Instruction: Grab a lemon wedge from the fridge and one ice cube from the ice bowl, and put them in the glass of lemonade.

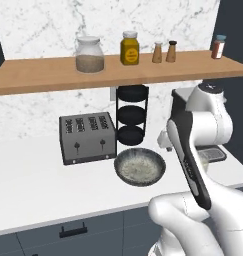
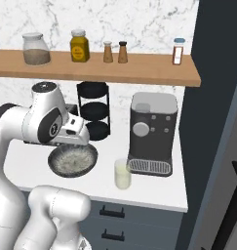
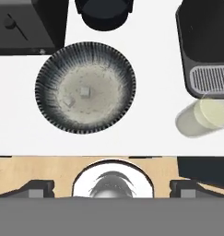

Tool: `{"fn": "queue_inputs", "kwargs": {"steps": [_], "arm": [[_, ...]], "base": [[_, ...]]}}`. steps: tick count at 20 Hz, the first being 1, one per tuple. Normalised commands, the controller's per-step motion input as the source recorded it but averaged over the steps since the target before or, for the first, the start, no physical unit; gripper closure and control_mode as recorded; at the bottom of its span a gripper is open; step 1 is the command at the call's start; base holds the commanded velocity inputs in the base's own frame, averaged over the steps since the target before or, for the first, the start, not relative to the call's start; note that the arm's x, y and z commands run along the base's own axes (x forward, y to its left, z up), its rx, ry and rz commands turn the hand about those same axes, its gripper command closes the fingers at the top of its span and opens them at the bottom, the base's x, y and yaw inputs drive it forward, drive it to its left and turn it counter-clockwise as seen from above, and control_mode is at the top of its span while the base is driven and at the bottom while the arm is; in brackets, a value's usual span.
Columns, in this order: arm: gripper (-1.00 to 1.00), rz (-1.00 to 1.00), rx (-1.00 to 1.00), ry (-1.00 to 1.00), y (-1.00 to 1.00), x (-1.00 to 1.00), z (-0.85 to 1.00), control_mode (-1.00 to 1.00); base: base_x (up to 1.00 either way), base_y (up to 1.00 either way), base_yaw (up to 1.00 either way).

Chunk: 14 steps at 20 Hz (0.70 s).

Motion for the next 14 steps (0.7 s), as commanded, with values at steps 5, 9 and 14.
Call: {"fn": "queue_inputs", "kwargs": {"steps": [5,9,14], "arm": [[-1.00,0.02,0.00,0.00,0.49,0.00,-0.77,-1.00],[-1.00,0.00,0.00,0.00,0.41,0.02,-0.65,-1.00],[-1.00,0.00,0.03,0.00,0.12,0.12,-0.31,-1.00]], "base": [[0.00,0.00,0.00],[0.00,0.00,0.00],[0.00,0.00,0.00]]}}
